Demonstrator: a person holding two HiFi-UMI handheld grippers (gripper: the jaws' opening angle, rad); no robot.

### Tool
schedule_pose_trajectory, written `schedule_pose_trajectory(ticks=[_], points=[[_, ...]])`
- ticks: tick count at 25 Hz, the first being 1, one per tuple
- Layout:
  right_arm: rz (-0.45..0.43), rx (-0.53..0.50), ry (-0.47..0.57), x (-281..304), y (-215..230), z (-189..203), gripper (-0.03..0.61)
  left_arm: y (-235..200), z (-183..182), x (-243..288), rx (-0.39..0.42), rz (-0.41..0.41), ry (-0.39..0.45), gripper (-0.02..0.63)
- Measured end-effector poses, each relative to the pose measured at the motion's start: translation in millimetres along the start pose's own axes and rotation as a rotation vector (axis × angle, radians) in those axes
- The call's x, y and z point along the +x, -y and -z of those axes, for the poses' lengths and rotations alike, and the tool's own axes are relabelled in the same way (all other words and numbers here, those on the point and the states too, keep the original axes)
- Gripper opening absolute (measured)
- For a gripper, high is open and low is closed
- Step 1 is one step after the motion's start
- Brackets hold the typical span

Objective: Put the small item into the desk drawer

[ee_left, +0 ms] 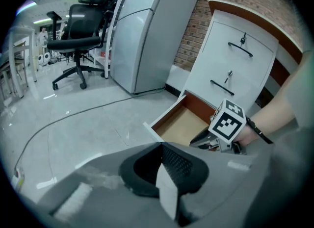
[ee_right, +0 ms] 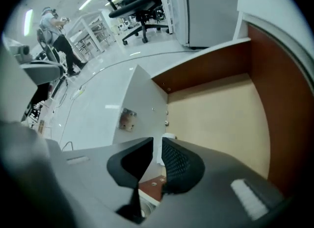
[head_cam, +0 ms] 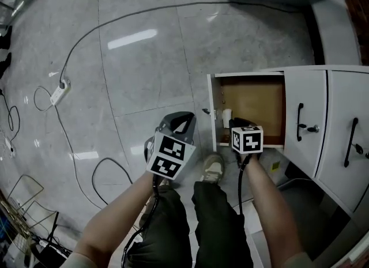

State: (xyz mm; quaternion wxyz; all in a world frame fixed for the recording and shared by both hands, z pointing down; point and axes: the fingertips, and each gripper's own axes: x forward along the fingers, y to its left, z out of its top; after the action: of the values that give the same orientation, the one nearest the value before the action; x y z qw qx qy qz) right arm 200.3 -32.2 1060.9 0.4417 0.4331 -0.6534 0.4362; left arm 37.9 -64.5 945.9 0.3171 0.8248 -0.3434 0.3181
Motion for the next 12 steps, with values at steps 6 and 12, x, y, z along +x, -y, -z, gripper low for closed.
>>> schedule_pose_trajectory(ticks=[6,12], points=[[-0.035,0.007,0.128,-90,-32,-51,0.029,6,-65,-64,0.069,-0.021,0.051,0.003],[-0.102,0.039,0.301,-209,-87,-111,0.012,17,-131,-145,0.111,-0.043,0.123,0.003]])
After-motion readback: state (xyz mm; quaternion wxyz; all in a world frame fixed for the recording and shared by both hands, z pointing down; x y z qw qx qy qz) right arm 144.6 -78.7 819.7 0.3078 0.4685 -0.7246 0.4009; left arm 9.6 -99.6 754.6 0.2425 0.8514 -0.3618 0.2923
